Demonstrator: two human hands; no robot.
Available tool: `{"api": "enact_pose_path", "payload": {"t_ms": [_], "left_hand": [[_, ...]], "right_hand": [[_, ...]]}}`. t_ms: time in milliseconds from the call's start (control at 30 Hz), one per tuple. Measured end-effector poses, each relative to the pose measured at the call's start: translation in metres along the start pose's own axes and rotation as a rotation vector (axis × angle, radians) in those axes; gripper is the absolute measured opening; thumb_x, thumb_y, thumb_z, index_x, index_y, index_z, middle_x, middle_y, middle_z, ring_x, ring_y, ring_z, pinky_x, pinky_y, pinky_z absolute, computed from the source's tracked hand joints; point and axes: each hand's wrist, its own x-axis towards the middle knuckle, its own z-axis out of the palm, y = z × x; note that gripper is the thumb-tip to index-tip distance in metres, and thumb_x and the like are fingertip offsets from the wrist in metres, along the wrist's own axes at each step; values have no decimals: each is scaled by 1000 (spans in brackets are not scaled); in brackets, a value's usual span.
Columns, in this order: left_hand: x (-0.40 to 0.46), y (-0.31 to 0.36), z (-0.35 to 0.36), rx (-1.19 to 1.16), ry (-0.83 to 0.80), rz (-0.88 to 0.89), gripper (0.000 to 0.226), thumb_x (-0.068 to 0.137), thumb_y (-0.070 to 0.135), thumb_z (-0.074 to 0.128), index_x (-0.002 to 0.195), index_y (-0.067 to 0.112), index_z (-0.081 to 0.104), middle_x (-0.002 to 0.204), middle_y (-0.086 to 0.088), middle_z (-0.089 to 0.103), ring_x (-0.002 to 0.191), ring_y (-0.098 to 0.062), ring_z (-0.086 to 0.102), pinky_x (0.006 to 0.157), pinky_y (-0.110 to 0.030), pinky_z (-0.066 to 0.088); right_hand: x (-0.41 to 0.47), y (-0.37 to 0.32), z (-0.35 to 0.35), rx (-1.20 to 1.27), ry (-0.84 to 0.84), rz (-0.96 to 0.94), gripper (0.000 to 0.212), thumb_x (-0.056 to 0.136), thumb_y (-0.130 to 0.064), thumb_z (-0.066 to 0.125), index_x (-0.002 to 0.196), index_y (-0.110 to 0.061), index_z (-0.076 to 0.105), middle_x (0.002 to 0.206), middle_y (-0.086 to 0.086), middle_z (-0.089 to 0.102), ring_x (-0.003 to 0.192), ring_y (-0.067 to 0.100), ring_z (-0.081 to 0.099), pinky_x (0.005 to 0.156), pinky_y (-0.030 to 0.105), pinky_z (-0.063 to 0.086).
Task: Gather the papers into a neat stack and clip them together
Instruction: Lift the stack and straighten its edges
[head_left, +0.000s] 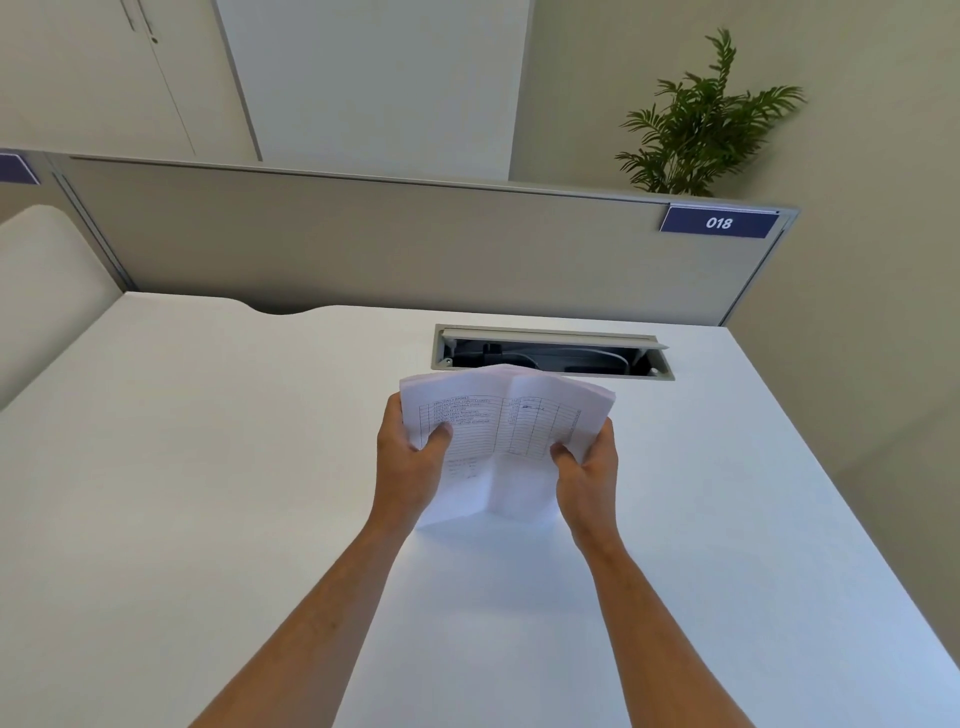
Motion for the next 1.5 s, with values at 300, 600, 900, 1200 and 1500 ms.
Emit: {"api": "enact_pose_path", "payload": {"t_ms": [300, 600, 900, 1200, 1500], "left_hand": [[-8, 3, -5, -58, -19, 1, 43, 80, 5, 66, 108, 32, 50, 101, 10, 61, 90, 2, 59, 68, -9, 50], [-18, -30, -4, 64, -30, -107, 41, 86, 2, 69, 119, 20, 52, 111, 2, 64, 101, -7, 61, 71, -7, 49], [-18, -24, 0, 48, -16, -86, 40, 90, -1, 64, 126, 15, 55, 114, 4, 65, 103, -1, 62, 72, -5, 49], [-9, -13, 4, -215, 46, -171, 48, 85, -10, 65, 108, 32, 61, 104, 16, 70, 99, -5, 65, 77, -19, 53], [-15, -21, 12, -505, 146, -375, 49, 86, -17, 59, 124, 13, 55, 125, -12, 63, 124, -35, 56, 108, -55, 41]], "right_hand": [[-7, 2, -8, 47, 20, 0, 56, 71, -3, 60, 123, -22, 50, 109, -9, 62, 99, -3, 60, 74, 8, 50], [-15, 30, -7, -8, -26, 89, 61, 79, 12, 52, 109, -41, 52, 110, -13, 61, 103, -1, 58, 78, 15, 48], [-4, 38, -31, 81, -77, 221, 51, 81, 6, 61, 114, -33, 56, 97, -2, 73, 89, 10, 68, 71, 19, 52], [-14, 75, -68, 312, -58, 517, 29, 77, -4, 70, 97, -25, 66, 102, 0, 71, 99, 22, 62, 86, 40, 47], [-21, 78, -36, 668, -97, 400, 43, 85, -4, 62, 127, -8, 58, 127, 11, 65, 118, 27, 61, 89, 36, 55]]}}
